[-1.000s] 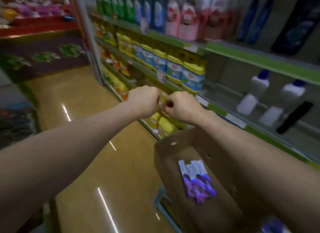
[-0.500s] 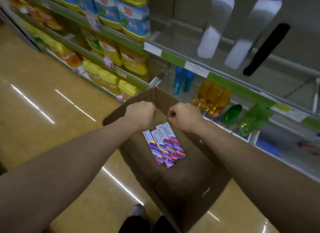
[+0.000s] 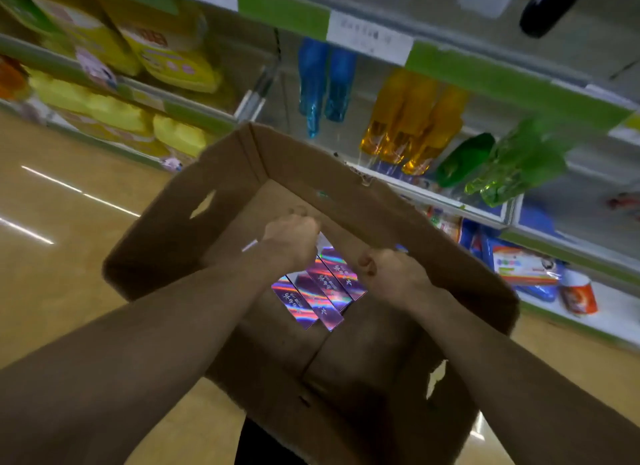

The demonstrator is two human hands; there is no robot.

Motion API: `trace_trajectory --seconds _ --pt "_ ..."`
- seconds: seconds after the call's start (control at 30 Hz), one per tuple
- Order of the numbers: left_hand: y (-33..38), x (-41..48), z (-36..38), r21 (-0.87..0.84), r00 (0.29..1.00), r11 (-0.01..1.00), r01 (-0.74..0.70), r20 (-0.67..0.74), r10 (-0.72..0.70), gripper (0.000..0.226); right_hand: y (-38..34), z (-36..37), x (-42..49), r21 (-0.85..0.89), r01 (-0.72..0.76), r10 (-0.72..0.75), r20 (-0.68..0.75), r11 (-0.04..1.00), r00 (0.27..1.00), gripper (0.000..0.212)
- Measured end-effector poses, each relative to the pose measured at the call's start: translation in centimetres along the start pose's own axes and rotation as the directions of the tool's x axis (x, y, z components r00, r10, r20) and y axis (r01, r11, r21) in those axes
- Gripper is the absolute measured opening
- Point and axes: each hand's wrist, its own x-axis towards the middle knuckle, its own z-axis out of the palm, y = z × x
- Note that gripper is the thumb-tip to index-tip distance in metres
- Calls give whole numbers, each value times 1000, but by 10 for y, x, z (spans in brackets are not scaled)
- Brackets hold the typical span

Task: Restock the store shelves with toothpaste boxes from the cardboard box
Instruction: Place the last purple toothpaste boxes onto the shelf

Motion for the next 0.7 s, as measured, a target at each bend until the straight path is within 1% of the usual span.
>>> trace_trajectory --seconds 0.2,0.3,0.47,0.57,0.63,0.7 --pt "0 43 43 86 996 994 -68 63 62 41 11 49 36 41 -63 61 31 997 998 42" --pt "0 58 59 183 991 974 -129 61 120 42 12 67 50 37 -98 97 20 995 995 48" --pt "-4 79 76 290 982 938 -188 58 179 40 17 86 63 8 -147 147 14 989 989 62" --pt "-4 83 84 332 978 920 -207 93 186 38 18 95 68 12 -154 153 28 988 988 62" --pt "-1 86 88 361 973 904 -230 120 199 40 18 96 74 19 -108 107 49 994 993 59" --pt "1 90 88 353 969 904 -241 141 203 43 20 92 80 28 -68 66 75 997 995 54"
